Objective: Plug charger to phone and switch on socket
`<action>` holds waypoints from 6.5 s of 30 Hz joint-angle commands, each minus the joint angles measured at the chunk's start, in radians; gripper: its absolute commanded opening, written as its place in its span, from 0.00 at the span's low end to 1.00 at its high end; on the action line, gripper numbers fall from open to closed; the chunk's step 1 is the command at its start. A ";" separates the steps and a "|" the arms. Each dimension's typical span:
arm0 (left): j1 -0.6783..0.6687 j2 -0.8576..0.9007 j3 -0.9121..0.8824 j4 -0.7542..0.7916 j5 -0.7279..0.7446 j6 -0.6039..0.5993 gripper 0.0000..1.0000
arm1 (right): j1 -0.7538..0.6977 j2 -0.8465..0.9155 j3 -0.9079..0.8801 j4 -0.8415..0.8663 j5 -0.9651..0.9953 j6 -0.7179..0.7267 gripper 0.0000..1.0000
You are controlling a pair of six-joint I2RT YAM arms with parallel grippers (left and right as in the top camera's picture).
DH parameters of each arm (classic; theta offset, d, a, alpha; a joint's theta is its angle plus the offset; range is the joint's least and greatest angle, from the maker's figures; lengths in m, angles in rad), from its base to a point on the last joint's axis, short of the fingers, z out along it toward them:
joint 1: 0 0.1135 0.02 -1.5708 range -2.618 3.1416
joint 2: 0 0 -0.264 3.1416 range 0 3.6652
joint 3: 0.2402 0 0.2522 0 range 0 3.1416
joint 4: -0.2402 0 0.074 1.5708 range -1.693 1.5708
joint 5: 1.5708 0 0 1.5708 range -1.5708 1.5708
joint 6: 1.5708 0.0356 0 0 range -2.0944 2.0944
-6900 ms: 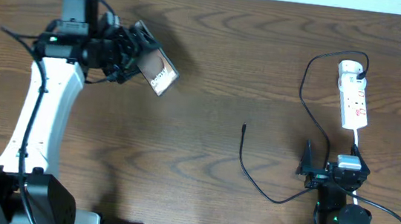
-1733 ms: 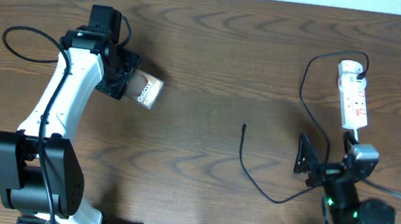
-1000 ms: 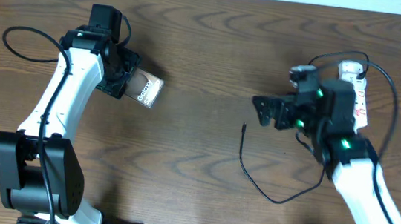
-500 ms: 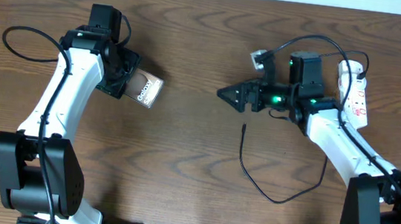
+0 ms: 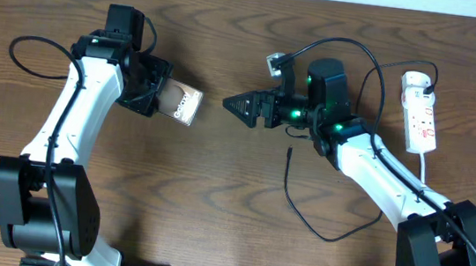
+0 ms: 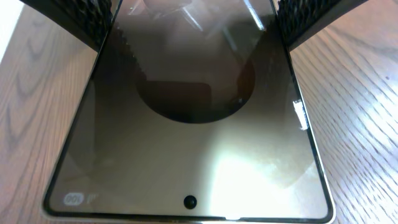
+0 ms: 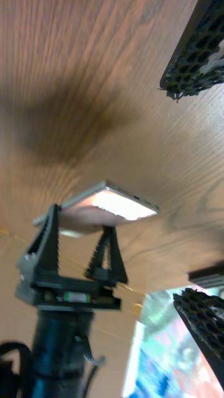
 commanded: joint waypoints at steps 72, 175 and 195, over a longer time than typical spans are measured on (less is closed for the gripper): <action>-0.004 -0.011 0.007 -0.093 0.312 -0.286 0.07 | 0.246 -0.005 0.019 0.058 0.378 0.463 0.78; -0.010 -0.011 0.007 -0.161 0.551 -0.040 0.07 | 0.256 -0.006 0.019 0.024 0.318 0.443 0.30; -0.010 -0.011 0.007 -0.161 0.546 -0.033 0.07 | 0.256 -0.006 0.019 -0.007 0.345 0.470 0.26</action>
